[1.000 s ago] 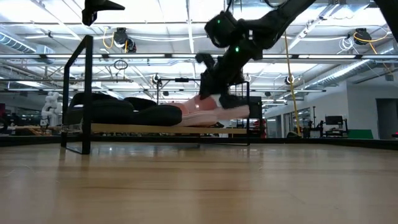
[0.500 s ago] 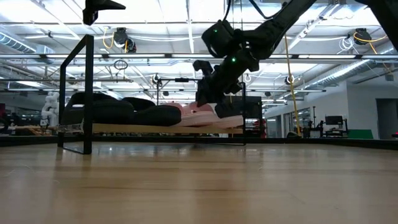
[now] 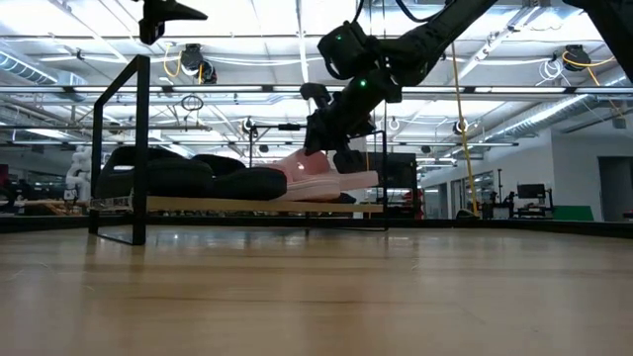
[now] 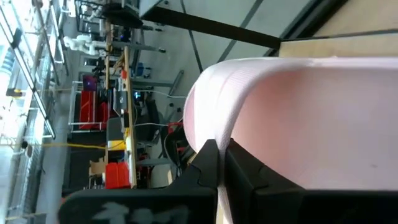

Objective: Pick and place slides into the shelf
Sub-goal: Put the pink slide on the shelf

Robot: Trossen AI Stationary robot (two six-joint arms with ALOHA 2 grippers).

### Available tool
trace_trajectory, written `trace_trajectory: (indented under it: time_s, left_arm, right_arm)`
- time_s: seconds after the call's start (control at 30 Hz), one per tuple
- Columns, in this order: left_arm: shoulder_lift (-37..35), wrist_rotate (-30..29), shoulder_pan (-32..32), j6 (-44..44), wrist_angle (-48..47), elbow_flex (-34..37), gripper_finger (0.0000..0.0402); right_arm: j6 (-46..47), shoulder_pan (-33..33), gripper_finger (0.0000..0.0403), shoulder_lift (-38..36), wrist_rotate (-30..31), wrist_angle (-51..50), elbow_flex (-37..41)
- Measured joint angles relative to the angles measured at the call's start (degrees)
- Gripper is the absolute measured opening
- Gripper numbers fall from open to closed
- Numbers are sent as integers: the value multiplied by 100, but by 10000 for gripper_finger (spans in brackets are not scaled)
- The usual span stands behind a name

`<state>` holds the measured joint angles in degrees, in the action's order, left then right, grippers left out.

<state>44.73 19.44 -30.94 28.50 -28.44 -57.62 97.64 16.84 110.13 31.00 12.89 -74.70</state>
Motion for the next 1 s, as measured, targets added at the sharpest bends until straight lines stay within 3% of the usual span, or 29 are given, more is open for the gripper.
trace_trajectory:
  time_s: [0.5, 0.87, 1.0]
  left_arm:
    - [-2, -2, 17, 8, 4, 2, 165]
    - [-2, -2, 21, 60, 4, 0, 165]
    - [-2, -2, 19, 122, 2, 2, 165]
  right_arm:
    - [212, 75, 0, -15, -111, -784, -17]
    - [569, 131, 2, 308, -488, -627, -24]
    - [294, 129, 5, 314, -494, -507, -22]
